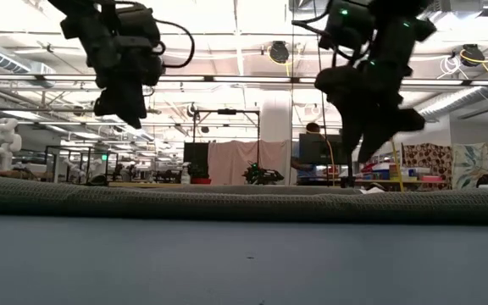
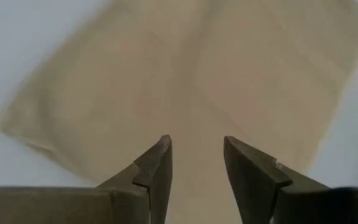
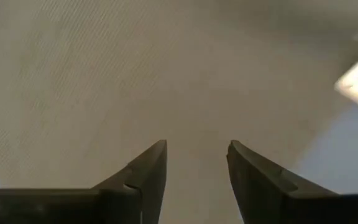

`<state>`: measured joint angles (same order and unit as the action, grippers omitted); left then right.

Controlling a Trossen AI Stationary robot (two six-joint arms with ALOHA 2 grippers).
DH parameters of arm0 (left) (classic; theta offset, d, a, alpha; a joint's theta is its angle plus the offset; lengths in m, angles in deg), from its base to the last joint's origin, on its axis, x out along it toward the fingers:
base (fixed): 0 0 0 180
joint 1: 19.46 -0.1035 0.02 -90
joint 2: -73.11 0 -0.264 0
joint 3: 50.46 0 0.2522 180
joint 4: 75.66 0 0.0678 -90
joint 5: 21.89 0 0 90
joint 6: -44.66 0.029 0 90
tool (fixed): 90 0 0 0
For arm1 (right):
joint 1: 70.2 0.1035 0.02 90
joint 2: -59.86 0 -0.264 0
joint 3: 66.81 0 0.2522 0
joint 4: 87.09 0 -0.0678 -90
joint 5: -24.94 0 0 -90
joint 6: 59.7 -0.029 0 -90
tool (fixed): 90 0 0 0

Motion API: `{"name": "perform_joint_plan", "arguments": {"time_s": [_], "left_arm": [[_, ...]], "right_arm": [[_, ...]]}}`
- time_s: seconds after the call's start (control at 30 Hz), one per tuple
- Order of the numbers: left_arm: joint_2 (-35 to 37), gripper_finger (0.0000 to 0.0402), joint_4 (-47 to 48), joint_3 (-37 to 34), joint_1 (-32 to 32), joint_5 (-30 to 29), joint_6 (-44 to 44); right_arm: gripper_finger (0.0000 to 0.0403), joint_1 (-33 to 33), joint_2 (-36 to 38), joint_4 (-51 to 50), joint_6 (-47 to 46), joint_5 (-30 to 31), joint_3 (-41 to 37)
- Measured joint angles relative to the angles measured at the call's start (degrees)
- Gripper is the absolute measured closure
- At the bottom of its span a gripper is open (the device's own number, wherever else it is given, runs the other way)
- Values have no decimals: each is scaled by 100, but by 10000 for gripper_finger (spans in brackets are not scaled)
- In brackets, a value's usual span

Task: Roll towel
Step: Roll the gray towel

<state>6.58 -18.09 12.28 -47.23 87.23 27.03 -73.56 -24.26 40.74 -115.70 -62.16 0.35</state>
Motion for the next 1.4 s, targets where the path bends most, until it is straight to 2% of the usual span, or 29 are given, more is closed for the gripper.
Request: {"name": "perform_joint_plan", "arguments": {"time_s": [0.1, 0.2, 0.3, 0.5, 0.9, 1.1, 1.23, 1.4], "left_arm": [[0, 253, -74, -2, 543, -250, -228], [0, 253, -468, -92, 1024, -518, -567], [-2, 253, -1227, -384, 1427, -592, -1122], [-2, 253, -2339, -835, 2205, -968, -2377], [-2, 253, -2409, -837, 3783, -2025, -3508], [-253, 253, -2339, -837, 4363, -2982, -3663], [-803, 253, -2322, -837, 4447, -3023, -3437], [-1725, 253, -1914, -837, 4540, -2634, -3458]], "right_arm": [[262, 419, 0, 898, -415, -137, -464], [275, 766, 0, 1534, -746, 57, -847], [284, 990, 0, 1747, -970, 302, -1185], [297, 1177, -2, 1756, -1045, 309, -1543], [309, 1539, 22, 3179, -761, 340, -1558], [310, 1703, -166, 3175, -762, 912, -1558], [310, 1698, -468, 3222, -781, 908, -1558], [310, 1735, -822, 3343, -1025, 840, -1540]]}}
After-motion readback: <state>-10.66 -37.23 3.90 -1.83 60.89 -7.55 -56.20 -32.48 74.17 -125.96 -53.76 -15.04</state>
